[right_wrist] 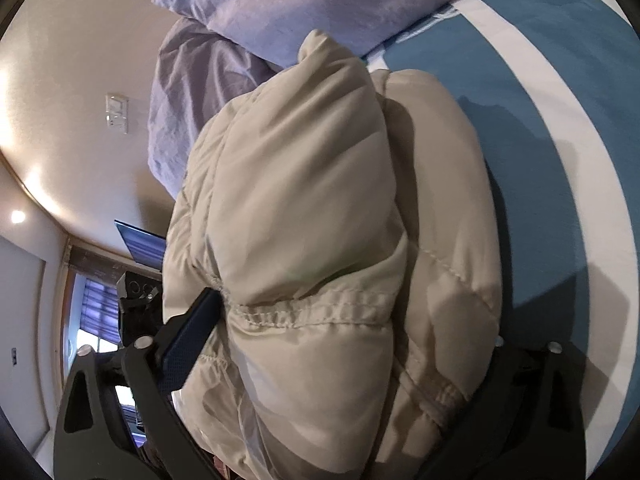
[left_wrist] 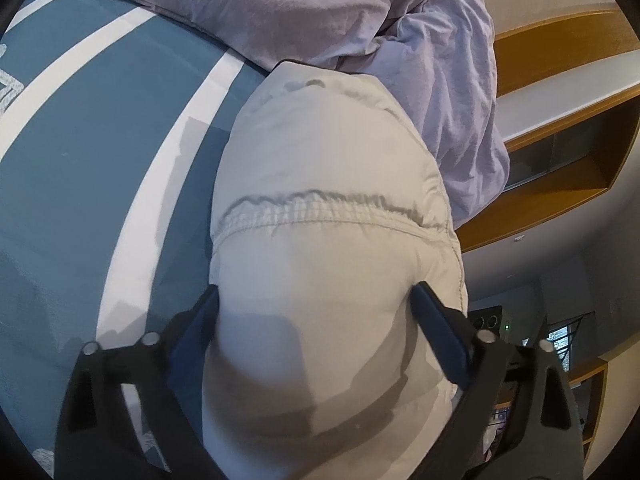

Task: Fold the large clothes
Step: 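Lift and roll the jacket bundle over with both grippers, then lower the jacket bundle onto the sheet and open both grippers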

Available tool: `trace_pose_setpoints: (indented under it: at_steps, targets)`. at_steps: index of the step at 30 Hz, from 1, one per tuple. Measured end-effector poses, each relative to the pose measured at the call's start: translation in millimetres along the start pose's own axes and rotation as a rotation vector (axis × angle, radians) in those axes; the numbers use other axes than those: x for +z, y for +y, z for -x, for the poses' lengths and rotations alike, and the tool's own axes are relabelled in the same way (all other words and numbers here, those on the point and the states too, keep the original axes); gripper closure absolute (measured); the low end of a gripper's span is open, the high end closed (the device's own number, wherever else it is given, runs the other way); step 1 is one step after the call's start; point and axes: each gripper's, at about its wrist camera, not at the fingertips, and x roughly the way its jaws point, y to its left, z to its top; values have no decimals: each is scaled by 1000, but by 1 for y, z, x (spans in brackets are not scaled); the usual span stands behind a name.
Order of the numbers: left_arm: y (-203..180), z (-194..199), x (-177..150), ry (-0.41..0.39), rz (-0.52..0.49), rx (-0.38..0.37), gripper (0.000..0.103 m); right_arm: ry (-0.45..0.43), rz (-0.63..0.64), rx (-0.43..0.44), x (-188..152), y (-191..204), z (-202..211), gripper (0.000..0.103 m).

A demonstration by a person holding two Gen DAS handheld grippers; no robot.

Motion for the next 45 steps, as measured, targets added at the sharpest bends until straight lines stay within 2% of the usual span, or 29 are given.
trace_pose_setpoints:
  at_steps: [4, 10, 16, 21, 29, 33, 38, 42, 45]
  targets:
    - [-1, 9, 9, -28, -9, 1, 23, -18, 22, 31, 2, 8, -2, 25]
    - [2, 28, 35, -91, -7, 28, 26, -24, 72, 47, 21, 38, -26, 35]
    - [14, 46, 59, -146, 3, 56, 26, -17, 101, 67, 36, 58, -51, 36]
    - [31, 49, 72, -165, 7, 90, 26, -19, 94, 55, 39, 59, -70, 36]
    - [35, 43, 73, -185, -17, 127, 21, -38, 24, 37, 23, 42, -65, 24]
    - [29, 47, 71, -204, -25, 176, 18, -60, 18, -5, 22, 48, -64, 22]
    - [20, 62, 62, -238, -57, 244, 18, -106, 42, -67, 12, 54, -44, 21]
    - [8, 76, 49, -268, -108, 295, 18, -179, 93, -164, 3, 65, -22, 21]
    - [-2, 85, 38, -288, -161, 324, 17, -268, 186, -255, -6, 85, 0, 21]
